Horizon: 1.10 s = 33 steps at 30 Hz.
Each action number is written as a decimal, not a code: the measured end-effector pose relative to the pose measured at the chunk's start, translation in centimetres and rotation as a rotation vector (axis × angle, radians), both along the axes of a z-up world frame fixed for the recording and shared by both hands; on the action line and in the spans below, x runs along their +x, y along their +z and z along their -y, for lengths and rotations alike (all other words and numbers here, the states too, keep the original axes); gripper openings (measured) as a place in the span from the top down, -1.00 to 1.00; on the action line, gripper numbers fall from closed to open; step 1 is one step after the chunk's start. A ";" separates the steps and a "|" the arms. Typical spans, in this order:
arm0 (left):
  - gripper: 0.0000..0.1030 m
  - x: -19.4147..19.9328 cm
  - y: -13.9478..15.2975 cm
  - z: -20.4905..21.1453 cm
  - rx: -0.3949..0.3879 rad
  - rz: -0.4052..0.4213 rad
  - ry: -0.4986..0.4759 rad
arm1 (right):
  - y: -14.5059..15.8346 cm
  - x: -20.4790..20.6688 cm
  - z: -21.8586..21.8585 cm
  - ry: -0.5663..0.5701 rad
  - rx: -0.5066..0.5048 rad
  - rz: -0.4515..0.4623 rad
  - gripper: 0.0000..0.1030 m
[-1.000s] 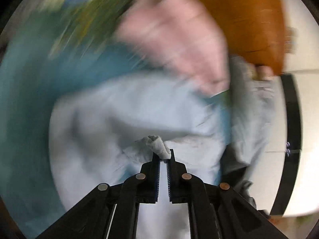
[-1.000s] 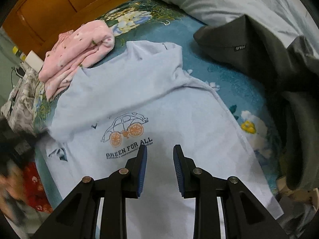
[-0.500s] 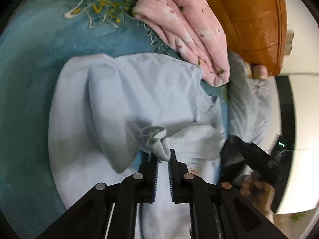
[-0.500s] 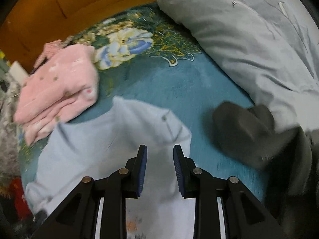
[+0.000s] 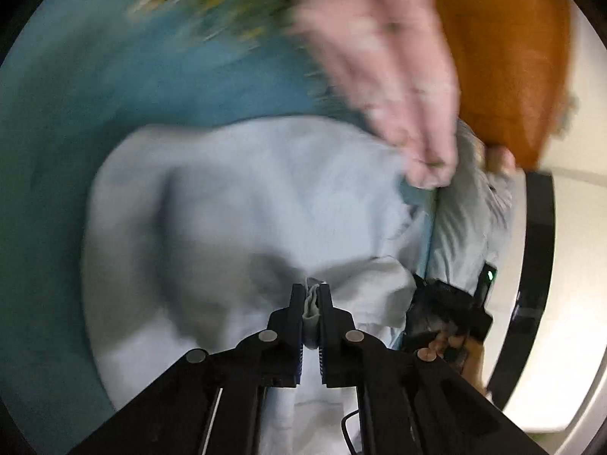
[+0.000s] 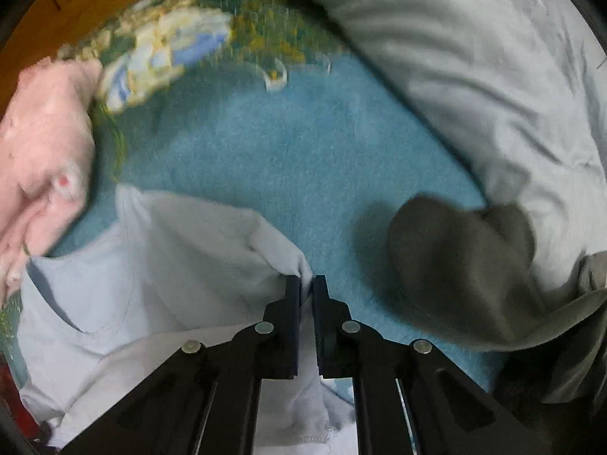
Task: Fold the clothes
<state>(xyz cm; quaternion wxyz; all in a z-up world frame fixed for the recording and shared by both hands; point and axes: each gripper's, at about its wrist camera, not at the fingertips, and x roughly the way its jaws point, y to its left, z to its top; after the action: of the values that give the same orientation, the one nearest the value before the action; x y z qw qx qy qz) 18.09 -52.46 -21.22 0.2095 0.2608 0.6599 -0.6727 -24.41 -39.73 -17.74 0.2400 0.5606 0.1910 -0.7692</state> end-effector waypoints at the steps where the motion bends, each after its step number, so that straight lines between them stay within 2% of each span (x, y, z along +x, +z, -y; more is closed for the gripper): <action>1: 0.89 0.0 0.5 0.0 -0.034 -0.002 -0.003 | 0.9 -0.4 -0.6 -0.030 -0.054 -0.022 0.90; 2: 0.89 0.0 1.0 0.0 -0.067 -0.004 -0.006 | 1.4 -0.9 -1.1 -0.063 -0.086 -0.033 0.92; 6: 0.88 0.0 2.9 -0.1 -0.202 -0.013 -0.019 | 0.3 -1.5 -1.7 -0.118 -0.049 -0.034 0.94; 8: 0.84 -0.6 -0.4 0.0 -0.133 0.091 -0.045 | 0.1 -1.3 -2.2 -0.141 -0.085 -0.008 0.92; 10: 0.82 -0.4 -1.8 -0.2 -0.085 0.114 -0.047 | 0.7 -0.7 -2.7 -0.154 -0.117 -0.028 0.66; 11: 0.76 0.2 -1.9 -0.3 -0.075 0.101 -0.037 | 1.4 0.0 -2.8 -0.146 -0.134 -0.052 0.30; 12: 0.59 0.7 -1.6 -0.4 -0.078 0.084 -0.028 | 2.1 0.8 -2.9 -0.134 -0.152 -0.076 0.17; 13: 0.48 1.2 -1.1 -0.5 -0.088 0.064 -0.019 | 2.7 1.8 -3.0 -0.109 -0.170 -0.081 0.17; 15: 0.12 1.9 -0.2 -0.7 -0.106 0.029 -0.006 | 3.6 4.2 -3.1 -0.040 -0.206 -0.068 0.17; 18: -0.03 1.1 0.2 -0.3 -0.094 0.035 -0.035 | 3.3 9.1 -3.2 0.078 -0.215 0.030 0.17; 21: -0.04 -0.1 -0.2 0.5 -0.077 0.073 -0.061 | 3.2 13.8 -4.6 0.197 -0.226 0.078 0.17; 23: 0.02 -0.7 -0.9 1.3 -0.067 0.110 -0.066 | 3.3 15.9 -5.6 0.239 -0.232 0.094 0.17; 24: 0.26 -1.0 -1.1 1.5 -0.068 0.122 -0.076 | 3.4 16.8 -6.1 0.256 -0.235 0.101 0.17; 26: 0.90 -2.0 -0.7 1.3 -0.100 0.169 -0.112 | 3.6 18.2 -6.7 0.288 -0.256 0.140 0.17; 28: 0.92 -2.8 0.0 0.8 -0.143 0.194 -0.145 | 3.8 19.6 -6.3 0.339 -0.281 0.192 0.17; 31: 0.92 -2.6 1.3 -0.1 -0.209 0.164 -0.156 | 4.4 21.8 -5.0 0.383 -0.242 0.151 0.17; 33: 0.92 -2.4 1.7 -0.3 -0.214 0.149 -0.155 | 5.0 22.8 -4.1 0.395 -0.247 0.149 0.17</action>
<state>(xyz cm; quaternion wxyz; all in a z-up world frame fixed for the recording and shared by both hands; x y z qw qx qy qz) 15.72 -52.19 -19.53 0.2321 0.3362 0.5449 -0.7322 -1.59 -35.59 -12.79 0.4659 0.5338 0.1831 -0.6815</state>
